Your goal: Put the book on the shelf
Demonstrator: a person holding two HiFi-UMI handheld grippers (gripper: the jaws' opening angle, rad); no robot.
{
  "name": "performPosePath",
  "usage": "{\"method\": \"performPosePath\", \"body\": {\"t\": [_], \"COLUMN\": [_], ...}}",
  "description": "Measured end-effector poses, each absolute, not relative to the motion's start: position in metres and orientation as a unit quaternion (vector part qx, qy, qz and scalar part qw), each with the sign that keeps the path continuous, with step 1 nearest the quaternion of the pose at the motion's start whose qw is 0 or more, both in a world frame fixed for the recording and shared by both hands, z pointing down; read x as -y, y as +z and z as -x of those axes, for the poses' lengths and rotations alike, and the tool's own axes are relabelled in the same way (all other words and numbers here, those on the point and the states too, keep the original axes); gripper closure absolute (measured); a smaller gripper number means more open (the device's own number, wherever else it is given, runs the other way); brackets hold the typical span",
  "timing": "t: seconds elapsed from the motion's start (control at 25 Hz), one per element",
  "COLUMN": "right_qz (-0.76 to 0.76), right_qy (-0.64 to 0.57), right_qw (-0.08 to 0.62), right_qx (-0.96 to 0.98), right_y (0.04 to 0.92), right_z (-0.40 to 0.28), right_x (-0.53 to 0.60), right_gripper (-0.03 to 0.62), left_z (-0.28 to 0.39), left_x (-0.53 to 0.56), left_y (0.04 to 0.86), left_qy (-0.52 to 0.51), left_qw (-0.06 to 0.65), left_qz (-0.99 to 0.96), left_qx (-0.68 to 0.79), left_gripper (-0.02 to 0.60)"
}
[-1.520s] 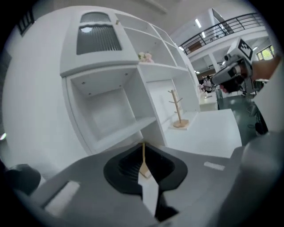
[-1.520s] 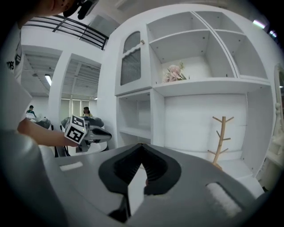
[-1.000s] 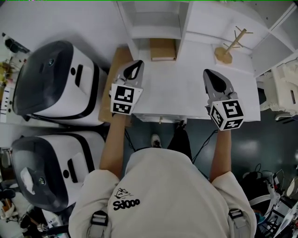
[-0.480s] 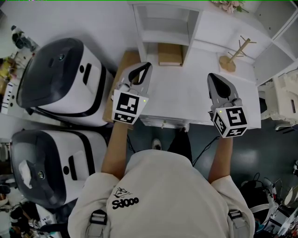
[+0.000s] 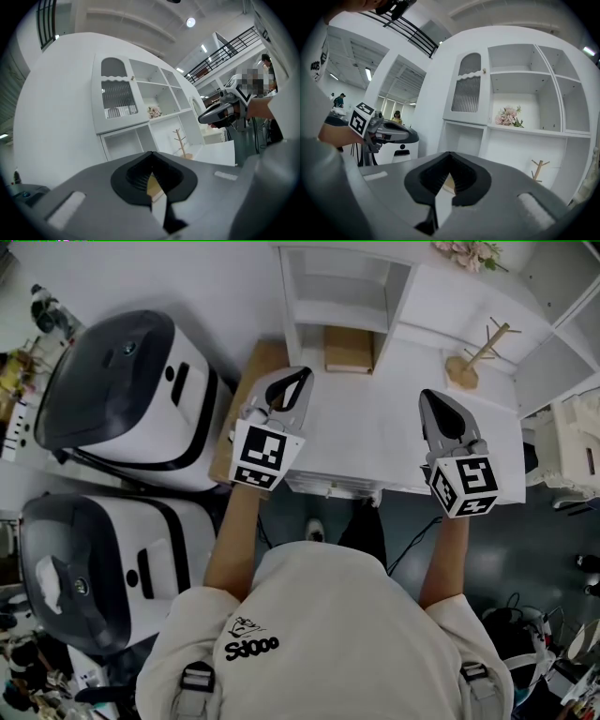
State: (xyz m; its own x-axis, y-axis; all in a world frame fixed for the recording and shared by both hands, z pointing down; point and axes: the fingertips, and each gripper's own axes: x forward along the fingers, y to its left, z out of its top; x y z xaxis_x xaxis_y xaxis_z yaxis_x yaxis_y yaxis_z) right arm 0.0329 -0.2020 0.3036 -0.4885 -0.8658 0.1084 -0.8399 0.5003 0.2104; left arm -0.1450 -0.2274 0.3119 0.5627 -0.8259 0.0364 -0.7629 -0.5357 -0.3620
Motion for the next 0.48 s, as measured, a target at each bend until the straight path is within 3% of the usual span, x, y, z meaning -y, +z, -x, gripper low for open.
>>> {"method": "performPosePath", "body": {"t": [0.48], "right_qz": [-0.492], "right_qy": [-0.055], "right_qw": [0.097], "right_qx": [0.863], "right_y": [0.3093], "right_z": [-0.0297], "right_x": [0.2063], "right_gripper": [0.592], "left_z": [0.1470], "left_x": [0.2294], "left_y": [0.3205], "left_qy": [-0.109], "left_qw": [0.148], "left_qz": [0.873], "left_qx": [-0.452], "left_gripper": [0.563]}}
